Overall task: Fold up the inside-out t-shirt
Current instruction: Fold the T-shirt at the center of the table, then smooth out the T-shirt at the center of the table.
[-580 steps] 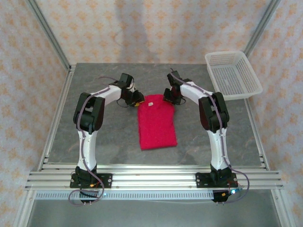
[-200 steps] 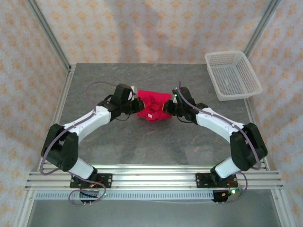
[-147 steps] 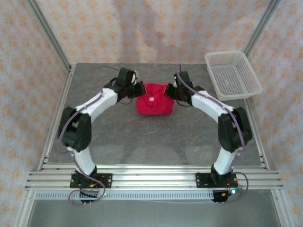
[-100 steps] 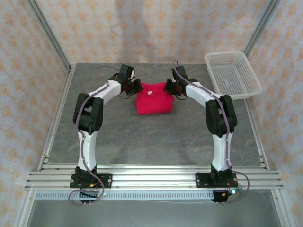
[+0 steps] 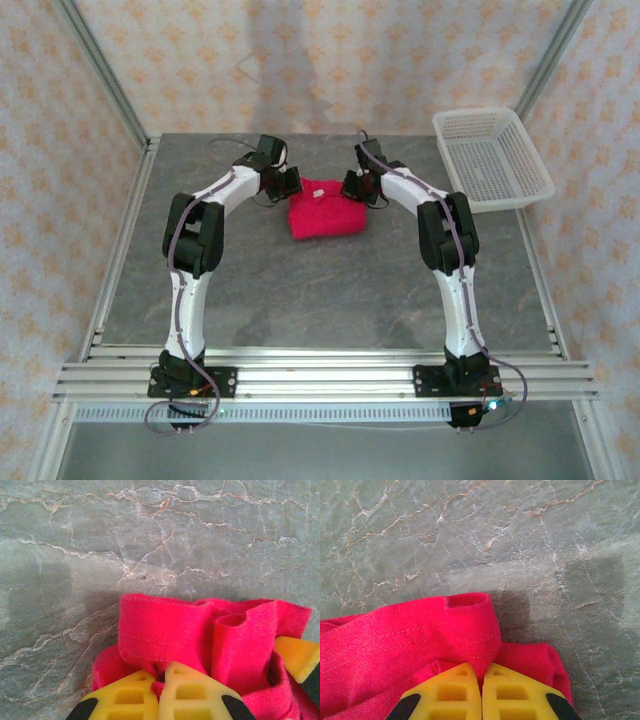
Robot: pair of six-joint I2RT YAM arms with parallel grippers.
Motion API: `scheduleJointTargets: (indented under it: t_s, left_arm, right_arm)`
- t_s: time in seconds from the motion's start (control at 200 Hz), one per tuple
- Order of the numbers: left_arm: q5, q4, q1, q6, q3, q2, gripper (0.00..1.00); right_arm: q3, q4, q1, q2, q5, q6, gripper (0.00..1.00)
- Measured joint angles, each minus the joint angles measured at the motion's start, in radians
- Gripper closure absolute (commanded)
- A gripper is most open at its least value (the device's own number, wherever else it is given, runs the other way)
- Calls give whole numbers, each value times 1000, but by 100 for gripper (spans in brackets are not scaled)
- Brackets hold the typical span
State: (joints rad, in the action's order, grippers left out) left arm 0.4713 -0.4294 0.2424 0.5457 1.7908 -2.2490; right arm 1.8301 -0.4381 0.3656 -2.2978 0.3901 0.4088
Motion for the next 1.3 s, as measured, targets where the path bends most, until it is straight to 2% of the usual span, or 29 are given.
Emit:
scheduleJointTargets:
  t_s: [0.045, 0.105, 0.17, 0.205, 0.325, 0.455, 0.555, 0.626, 0.731, 0.896, 0.991, 1.091, 1.151, 1.296]
  left_arm:
    - [-1, -19, 0, -9, 16, 0, 88]
    - [-4, -49, 0, -27, 41, 1, 65]
    - [-19, -94, 0, -48, 76, 2, 52]
    - [-34, -129, 0, -52, 102, 2, 48]
    - [-91, -233, 0, -54, 176, 22, 48]
    - [-151, -308, 0, -42, 162, 108, 51]
    - [-157, -280, 5, 12, 33, 240, 54]
    - [-119, -213, 23, 85, -91, 330, 55]
    - [-61, -89, 77, 198, -195, 357, 57]
    - [-3, 62, 135, 330, -234, 257, 58]
    - [-3, 118, 123, 365, -255, 194, 60]
    - [3, 172, 82, 383, -317, 149, 61]
    - [43, 222, 53, 397, -357, 140, 62]
    - [61, 270, 31, 399, -388, 148, 62]
  right_arm:
    - [20, -23, 0, 0, -1, -6, 67]
    - [47, -59, 0, 6, -4, -3, 60]
    - [75, -109, 0, 23, -18, 11, 52]
    - [87, -140, 0, 40, -32, 20, 50]
    - [73, -194, 0, 139, -79, 71, 48]
    - [-64, -175, 0, 317, -113, 140, 51]
    - [-237, -87, 2, 451, -95, 224, 58]
    - [-346, 4, 11, 498, -66, 306, 62]
    - [-429, 136, 45, 472, -30, 429, 67]
    - [-446, 320, 93, 359, 19, 589, 73]
    - [-483, 409, 93, 315, 21, 664, 79]
    - [-565, 494, 74, 274, 23, 722, 81]
    - [-613, 571, 64, 253, 46, 748, 81]
    - [-615, 618, 63, 247, 64, 757, 80]
